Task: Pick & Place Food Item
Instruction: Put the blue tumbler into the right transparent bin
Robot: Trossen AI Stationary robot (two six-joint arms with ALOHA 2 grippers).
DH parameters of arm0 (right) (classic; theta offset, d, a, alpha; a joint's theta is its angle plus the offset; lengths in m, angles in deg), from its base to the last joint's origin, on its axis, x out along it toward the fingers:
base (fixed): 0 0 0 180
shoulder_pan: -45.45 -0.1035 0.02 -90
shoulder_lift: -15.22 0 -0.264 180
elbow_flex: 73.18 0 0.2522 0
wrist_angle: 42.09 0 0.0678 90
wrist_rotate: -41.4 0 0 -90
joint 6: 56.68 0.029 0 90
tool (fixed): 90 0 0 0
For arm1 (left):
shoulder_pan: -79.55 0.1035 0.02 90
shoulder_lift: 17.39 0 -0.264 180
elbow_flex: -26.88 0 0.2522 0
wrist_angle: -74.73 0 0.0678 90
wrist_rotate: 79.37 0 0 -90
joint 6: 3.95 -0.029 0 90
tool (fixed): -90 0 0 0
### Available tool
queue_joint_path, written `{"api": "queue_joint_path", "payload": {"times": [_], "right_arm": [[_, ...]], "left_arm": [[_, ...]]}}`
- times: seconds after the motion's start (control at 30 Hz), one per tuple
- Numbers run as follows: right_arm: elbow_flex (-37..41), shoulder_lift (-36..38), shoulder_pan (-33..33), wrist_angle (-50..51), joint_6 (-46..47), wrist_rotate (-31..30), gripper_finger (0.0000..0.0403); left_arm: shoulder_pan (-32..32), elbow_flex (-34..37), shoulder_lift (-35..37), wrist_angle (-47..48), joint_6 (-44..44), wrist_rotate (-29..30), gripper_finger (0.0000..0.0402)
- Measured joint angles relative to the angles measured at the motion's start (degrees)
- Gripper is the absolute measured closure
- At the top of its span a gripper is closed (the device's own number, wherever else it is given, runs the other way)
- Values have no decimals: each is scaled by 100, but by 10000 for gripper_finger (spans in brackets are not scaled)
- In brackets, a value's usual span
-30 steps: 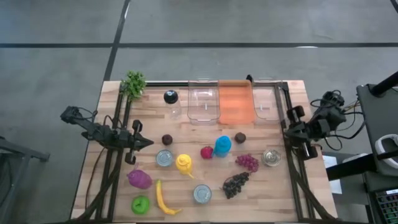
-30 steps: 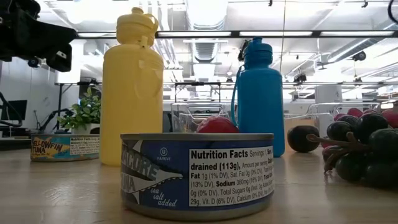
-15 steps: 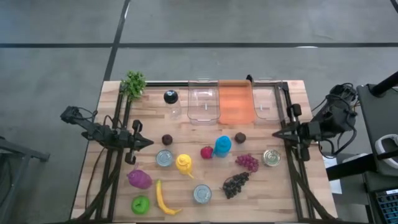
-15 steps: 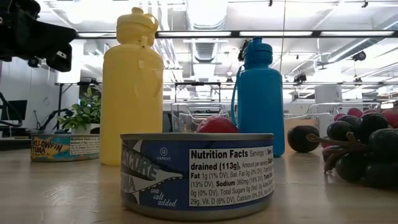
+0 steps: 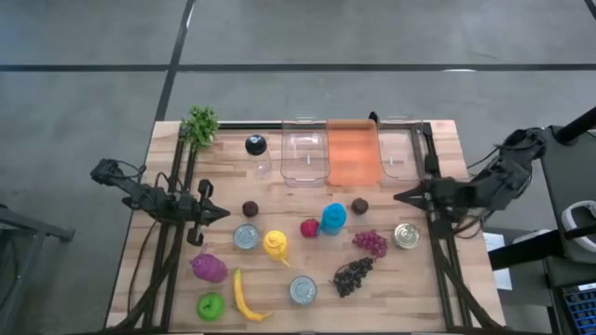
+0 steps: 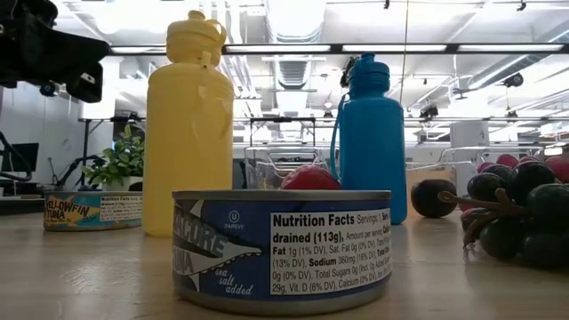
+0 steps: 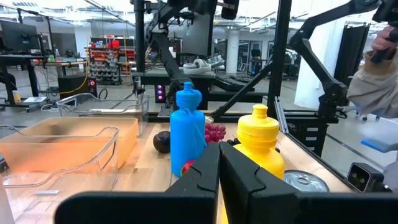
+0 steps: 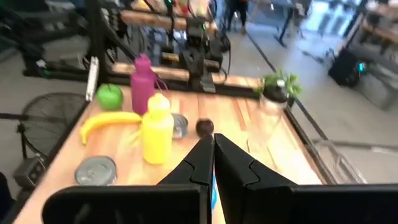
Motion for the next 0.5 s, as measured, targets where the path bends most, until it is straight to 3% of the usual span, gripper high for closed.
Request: {"api": "queue_joint_path", "payload": {"times": [0.3,0.5], "right_arm": [[360,-450,898,-219,443,454,394],[468,-648,1200,-468,436,1266,394]], "left_arm": [[0,0,-2,0,0,0,385],[0,0,-1,0,0,0,385]]}}
